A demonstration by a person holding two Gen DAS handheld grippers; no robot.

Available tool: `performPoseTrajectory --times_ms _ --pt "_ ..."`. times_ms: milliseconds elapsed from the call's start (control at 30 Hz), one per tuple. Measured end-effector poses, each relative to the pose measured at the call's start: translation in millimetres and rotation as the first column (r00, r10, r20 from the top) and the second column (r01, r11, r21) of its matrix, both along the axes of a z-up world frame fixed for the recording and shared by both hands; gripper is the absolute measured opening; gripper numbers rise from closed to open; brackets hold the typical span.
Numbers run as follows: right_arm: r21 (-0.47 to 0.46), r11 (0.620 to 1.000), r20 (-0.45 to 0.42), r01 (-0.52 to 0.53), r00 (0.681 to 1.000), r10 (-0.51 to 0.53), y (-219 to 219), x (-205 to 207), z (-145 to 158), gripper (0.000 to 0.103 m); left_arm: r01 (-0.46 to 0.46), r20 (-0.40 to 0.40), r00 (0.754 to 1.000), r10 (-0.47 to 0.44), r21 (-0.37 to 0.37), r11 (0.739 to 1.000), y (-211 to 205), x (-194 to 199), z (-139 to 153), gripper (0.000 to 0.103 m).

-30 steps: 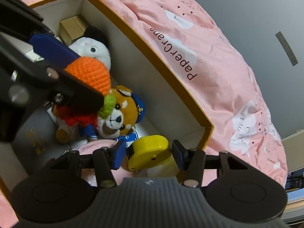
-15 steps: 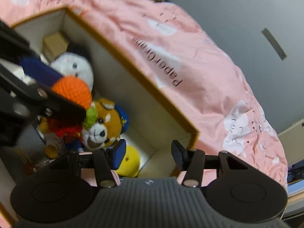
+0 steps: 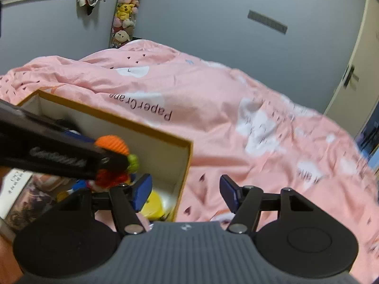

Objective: Organize objects
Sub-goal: 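Lower the orange ball into the box and open the left gripper while the right releases the yellow case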

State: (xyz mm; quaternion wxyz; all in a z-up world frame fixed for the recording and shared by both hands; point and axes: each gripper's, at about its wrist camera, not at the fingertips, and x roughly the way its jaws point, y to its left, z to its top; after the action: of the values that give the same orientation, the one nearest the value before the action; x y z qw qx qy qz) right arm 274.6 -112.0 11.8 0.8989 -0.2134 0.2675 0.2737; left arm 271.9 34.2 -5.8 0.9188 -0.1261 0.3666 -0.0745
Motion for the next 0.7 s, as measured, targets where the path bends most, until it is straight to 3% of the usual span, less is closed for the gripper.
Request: performPoseTrajectory --times_ms 433,500,567,700 --pt "0.021 1.000 -0.035 0.012 0.999 -0.011 -3 1 -14 0.067 -0.007 -0.048 0.999 0.010 0.054 0.998 -6 23 -16 0.046" --pt "0.021 1.000 -0.037 0.012 0.999 -0.011 -3 1 -14 0.067 -0.015 -0.046 0.999 0.018 0.075 0.997 -6 23 -17 0.049" --pt "0.020 1.000 -0.039 0.010 0.999 -0.010 -3 0 -14 0.067 -0.032 -0.035 0.999 0.035 0.090 0.995 -5 21 -16 0.063" --pt "0.014 1.000 -0.035 0.006 0.999 -0.005 -2 -2 -14 0.068 -0.062 -0.009 0.998 0.063 0.109 0.992 -3 14 -10 0.068"
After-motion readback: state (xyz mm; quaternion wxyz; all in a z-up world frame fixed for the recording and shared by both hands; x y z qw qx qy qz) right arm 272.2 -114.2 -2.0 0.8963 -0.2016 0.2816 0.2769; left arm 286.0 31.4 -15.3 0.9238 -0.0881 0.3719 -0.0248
